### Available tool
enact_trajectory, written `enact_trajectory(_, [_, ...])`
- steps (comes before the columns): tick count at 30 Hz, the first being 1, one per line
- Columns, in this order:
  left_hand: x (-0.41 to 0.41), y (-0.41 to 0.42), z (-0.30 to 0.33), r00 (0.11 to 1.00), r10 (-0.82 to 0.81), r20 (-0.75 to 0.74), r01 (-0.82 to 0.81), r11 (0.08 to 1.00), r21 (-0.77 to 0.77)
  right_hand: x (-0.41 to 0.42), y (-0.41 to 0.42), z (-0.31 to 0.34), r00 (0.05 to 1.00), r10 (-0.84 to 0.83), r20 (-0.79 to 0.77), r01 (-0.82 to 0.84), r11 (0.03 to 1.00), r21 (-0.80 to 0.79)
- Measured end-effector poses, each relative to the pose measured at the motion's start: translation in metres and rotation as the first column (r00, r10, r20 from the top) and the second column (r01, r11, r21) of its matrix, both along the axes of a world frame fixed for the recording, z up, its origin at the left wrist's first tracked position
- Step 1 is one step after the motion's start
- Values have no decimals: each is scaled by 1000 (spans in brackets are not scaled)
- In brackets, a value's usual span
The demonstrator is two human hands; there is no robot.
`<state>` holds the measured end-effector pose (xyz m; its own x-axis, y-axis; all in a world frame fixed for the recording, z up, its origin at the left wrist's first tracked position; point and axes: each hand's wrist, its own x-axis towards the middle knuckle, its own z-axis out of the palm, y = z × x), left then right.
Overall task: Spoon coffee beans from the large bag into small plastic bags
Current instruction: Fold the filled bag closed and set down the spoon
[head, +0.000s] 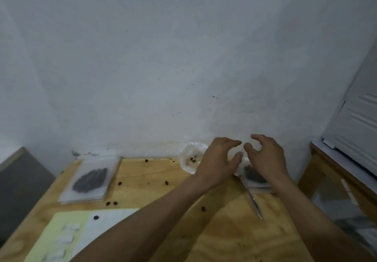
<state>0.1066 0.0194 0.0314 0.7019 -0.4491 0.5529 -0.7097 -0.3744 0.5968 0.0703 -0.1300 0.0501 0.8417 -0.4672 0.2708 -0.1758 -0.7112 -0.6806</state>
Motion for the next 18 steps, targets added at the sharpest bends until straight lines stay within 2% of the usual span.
enact_trajectory(4, [15, 78, 17, 983, 178, 51, -178, 984, 2, 19, 65, 23, 983, 110, 145, -111, 994, 0])
enact_trajectory(8, [19, 177, 17, 912, 410, 12, -406, 896, 179, 35, 152, 23, 946, 304, 110, -308, 951, 17])
enact_trajectory(10, [19, 222, 13, 822, 570, -20, -540, 789, 292, 43, 194, 14, 913, 408, 22, -408, 913, 25])
enact_trajectory(11, [17, 242, 11, 752, 658, -32, -603, 706, 371, 46, 213, 8, 890, 453, -40, -452, 891, 40])
enact_trajectory(14, [15, 294, -7, 518, 851, -81, -638, 448, 627, 51, 266, -14, 806, 543, -237, -525, 840, 139])
enact_trajectory(16, [10, 316, -22, 429, 882, -194, -593, 437, 677, 50, 295, -29, 783, 549, -291, -505, 835, 217])
enact_trajectory(18, [5, 329, -33, 393, 858, -330, -603, 511, 612, 48, 317, -39, 787, 537, -303, -491, 843, 219])
